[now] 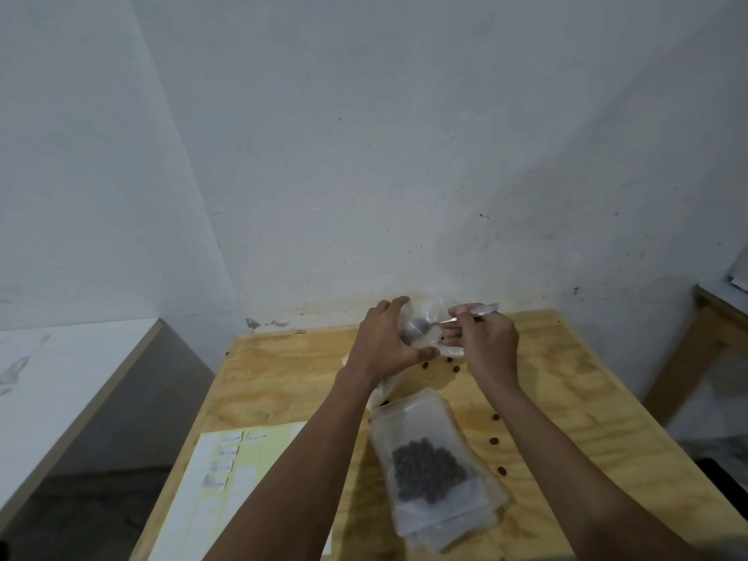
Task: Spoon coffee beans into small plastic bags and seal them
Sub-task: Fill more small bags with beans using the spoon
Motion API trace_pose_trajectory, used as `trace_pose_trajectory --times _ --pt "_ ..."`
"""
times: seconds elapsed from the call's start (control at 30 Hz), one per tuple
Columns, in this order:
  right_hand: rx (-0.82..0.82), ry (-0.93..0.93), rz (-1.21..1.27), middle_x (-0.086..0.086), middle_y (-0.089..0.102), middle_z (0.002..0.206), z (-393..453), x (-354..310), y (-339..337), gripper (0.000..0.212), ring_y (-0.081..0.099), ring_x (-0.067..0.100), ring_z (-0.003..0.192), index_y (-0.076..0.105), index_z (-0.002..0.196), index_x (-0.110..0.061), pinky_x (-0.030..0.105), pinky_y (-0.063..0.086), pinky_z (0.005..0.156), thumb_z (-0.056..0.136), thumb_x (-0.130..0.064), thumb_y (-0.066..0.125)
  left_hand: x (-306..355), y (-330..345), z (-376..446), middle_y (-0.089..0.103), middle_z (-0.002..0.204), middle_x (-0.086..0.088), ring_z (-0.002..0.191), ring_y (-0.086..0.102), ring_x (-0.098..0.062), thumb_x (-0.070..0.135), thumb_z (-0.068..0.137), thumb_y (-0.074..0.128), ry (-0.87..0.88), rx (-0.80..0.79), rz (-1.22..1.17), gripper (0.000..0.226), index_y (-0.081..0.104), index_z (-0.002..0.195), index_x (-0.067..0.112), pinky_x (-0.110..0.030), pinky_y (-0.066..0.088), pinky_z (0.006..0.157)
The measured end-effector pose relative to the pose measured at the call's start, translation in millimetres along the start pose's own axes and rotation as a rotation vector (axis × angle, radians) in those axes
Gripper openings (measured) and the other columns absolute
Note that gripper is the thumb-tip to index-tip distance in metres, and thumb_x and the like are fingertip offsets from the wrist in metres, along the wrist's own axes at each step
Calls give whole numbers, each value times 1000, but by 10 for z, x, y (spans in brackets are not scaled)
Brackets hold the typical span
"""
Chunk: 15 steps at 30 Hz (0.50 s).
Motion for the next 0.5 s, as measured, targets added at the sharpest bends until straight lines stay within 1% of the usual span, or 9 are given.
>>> trace_pose_trajectory --times 0.03,0.1,0.17,0.2,0.27,0.33,0.4,0.43,0.5 --pt "42 -38 -7 6 75 71 -8 -25 -36 18 74 17 61 74 88 -9 25 59 58 98 -10 59 -8 10 15 53 140 -6 128 49 -27 61 64 85 -8 -1 -9 108 40 151 16 -39 45 101" --pt "210 -60 2 2 74 72 23 4 -181 18 74 13 63 73 90 -11 29 60 61 99 -13 58 -35 18 47 52 138 -5 126 50 -25 60 63 87 -38 2 -60 106 42 149 17 -39 46 100" --pt "356 -28 15 0 74 74 86 107 -329 19 74 12 65 73 91 -11 37 63 65 98 -14 56 -45 18 97 50 139 -2 127 49 -22 57 64 89 -64 2 -116 102 44 148 20 -38 47 101" --pt "389 1 8 0 74 75 127 181 -381 19 74 13 66 73 91 -11 40 64 67 98 -15 56 -40 29 132 49 141 -2 128 48 -21 55 64 90 -74 -9 -141 100 45 147 21 -36 46 101" --pt "378 67 -54 -3 73 72 217 346 -435 19 74 16 68 74 89 -13 44 64 72 98 -17 59 3 54 206 47 146 -2 132 47 -21 50 67 90 -105 -47 -195 95 47 146 21 -32 43 99" --pt "297 114 -149 -3 73 70 278 499 -417 20 74 17 69 77 88 -11 45 63 77 98 -19 62 67 93 298 49 146 -1 132 48 -22 49 66 90 -122 -95 -239 92 51 144 20 -30 42 95" --pt "217 122 -186 1 74 73 295 603 -367 18 75 19 71 79 94 -8 46 63 79 98 -18 64 117 168 394 56 134 4 124 54 -19 50 63 90 -118 -146 -256 87 58 138 20 -28 42 89" --pt "198 118 -186 2 75 75 294 634 -350 17 75 19 71 79 98 -8 46 63 80 98 -17 65 133 214 428 56 127 8 117 55 -16 47 65 90 -124 -173 -261 81 60 135 20 -28 41 87" --pt "176 101 -190 5 77 81 290 672 -322 15 75 18 71 79 103 -8 46 63 80 97 -15 67 122 314 487 56 125 10 112 54 -14 42 70 91 -142 -211 -254 72 61 132 22 -29 43 86"
Point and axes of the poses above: each hand's wrist, its own z-axis towards the middle knuckle, its own y-axis out of the palm, x = y × z, the point moved 7 cm from there along z, towards the middle knuckle
